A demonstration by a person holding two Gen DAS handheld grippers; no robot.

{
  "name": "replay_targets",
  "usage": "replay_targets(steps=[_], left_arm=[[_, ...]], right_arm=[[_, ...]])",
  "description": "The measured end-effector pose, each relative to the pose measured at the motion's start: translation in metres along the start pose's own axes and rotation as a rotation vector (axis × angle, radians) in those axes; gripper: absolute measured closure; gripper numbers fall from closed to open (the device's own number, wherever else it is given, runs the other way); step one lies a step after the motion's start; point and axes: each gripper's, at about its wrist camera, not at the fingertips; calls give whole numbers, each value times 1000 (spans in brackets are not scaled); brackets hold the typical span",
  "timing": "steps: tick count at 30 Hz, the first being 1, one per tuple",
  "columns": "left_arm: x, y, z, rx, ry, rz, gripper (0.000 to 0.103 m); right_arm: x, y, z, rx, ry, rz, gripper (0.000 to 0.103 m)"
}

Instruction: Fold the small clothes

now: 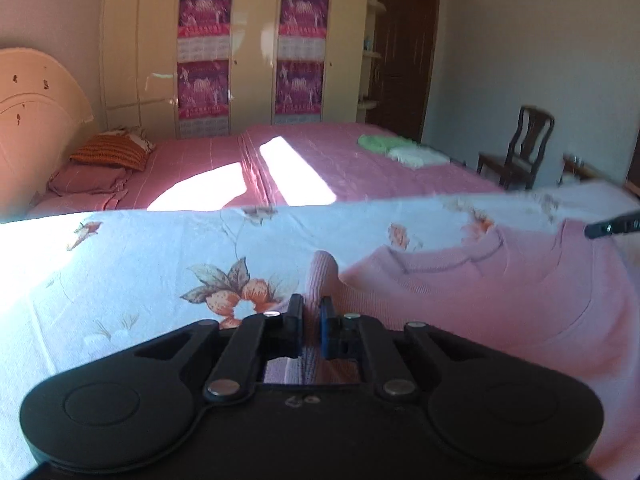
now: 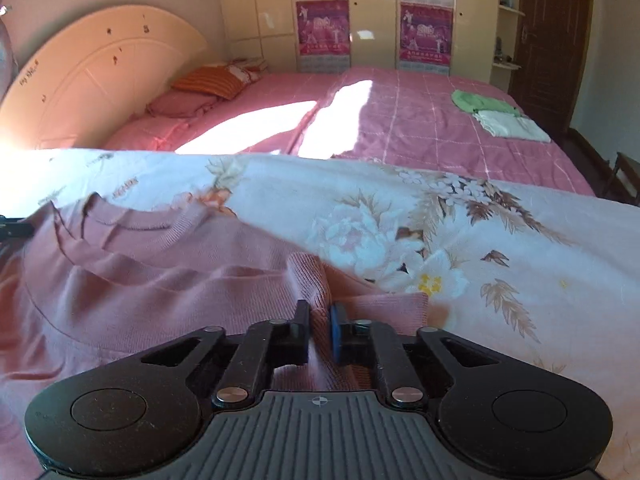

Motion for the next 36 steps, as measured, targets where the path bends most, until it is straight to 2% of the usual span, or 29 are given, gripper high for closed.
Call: replay_targets(steps=[1, 2, 4, 9, 13, 15, 18, 21, 22, 24, 25, 26, 27, 28, 30, 31, 32, 34, 36], left_arm=[[-15, 2, 7, -68, -9, -66, 96], [-21, 5, 14, -126, -22, -78, 96], [-17, 13, 24, -207, -25, -49, 96], [1, 8, 22, -204, -34, 13, 96], [9, 2, 26, -195, -50, 13, 96], [20, 4, 28, -196, -57, 60, 96], [43, 13, 28, -203, -59, 155, 96], [47, 16, 25, -178, -74, 178, 90], [45, 15, 26, -176, -72, 179, 87], [33, 9, 22, -165, -124, 179, 62], [21, 4, 15, -138, -173, 159, 43], [5, -4, 1, -80, -194, 86, 34], [-5, -11, -13, -40, -165, 35, 32], [-7, -18, -27, -18, -122, 17, 31], [4, -30, -66, 41, -19, 33, 31], [14, -33, -87, 77, 29, 45, 32], [23, -33, -104, 109, 59, 57, 32], [41, -26, -126, 154, 95, 106, 31], [54, -12, -126, 156, 77, 167, 30]], right_arm=[[-15, -8, -11, 90, -50, -78, 94], [-22, -10, -20, 149, -60, -119, 94], [-18, -10, -32, 182, -25, -112, 94], [-8, -10, -22, 162, 4, -81, 94], [0, -17, -21, 161, 34, -75, 94], [6, -16, -22, 166, 58, -63, 94], [28, -9, -25, 145, 121, 8, 94], [34, -5, -22, 134, 144, 8, 95], [34, -6, -21, 132, 149, 12, 94], [29, -10, -15, 115, 167, 19, 87], [21, -11, -7, 89, 199, -7, 66], [9, -10, 4, 53, 196, -57, 43], [-3, -7, 16, 15, 117, -93, 41], [-5, -5, 31, -3, 35, -63, 41], [5, 5, 64, -48, -62, 0, 41], [11, 12, 79, -76, -98, 25, 47], [19, 18, 93, -104, -126, 53, 55], [34, 34, 120, -161, -159, 101, 57], [47, 47, 132, -228, -125, 139, 57]])
Point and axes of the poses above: each gripper's, at about its wrist camera, not at the fingertips, and x roughly the way its jaws point, z to its left, y to its underside, and after that the axes turned 14 degrees about x, right-handed
